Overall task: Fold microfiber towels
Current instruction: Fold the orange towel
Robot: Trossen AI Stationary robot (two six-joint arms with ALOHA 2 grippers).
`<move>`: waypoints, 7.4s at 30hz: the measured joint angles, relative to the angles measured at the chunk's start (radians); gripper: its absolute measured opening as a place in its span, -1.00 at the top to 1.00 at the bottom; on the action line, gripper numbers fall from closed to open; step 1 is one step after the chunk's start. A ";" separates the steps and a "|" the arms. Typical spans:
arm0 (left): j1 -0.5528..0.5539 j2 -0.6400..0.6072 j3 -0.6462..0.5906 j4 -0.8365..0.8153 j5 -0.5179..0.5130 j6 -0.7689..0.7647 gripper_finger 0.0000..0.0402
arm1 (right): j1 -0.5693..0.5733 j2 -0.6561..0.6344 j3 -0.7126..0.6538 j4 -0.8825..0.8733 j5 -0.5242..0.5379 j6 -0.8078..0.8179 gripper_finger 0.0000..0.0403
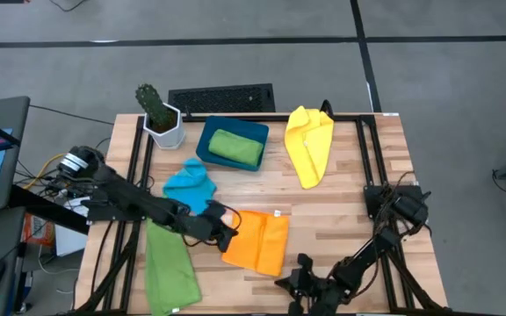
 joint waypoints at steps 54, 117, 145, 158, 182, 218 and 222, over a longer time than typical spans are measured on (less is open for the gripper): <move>-0.094 0.342 0.161 -0.079 0.123 -0.272 0.99 | -0.084 -0.116 -0.026 0.020 0.116 -0.152 0.90; 0.062 0.343 0.496 -0.338 0.326 0.008 1.00 | -0.037 -0.049 -0.188 0.200 0.041 0.007 0.91; 0.114 0.437 0.565 -0.313 0.474 0.074 1.00 | -0.093 -0.081 -0.188 -0.103 0.012 0.080 0.90; 0.155 0.542 0.823 -0.502 0.468 0.245 1.00 | -0.099 -0.081 -0.187 -0.094 -0.016 0.042 0.89; 0.186 0.657 0.950 -0.521 0.558 0.296 1.00 | -0.016 -0.194 -0.187 -0.225 0.050 0.133 0.90; 0.176 0.719 0.949 -0.408 0.680 0.219 1.00 | -0.068 -0.149 -0.188 -0.275 -0.013 0.087 0.90; 0.177 0.719 0.949 -0.363 0.697 0.197 1.00 | -0.068 -0.140 -0.187 -0.252 -0.014 0.087 0.88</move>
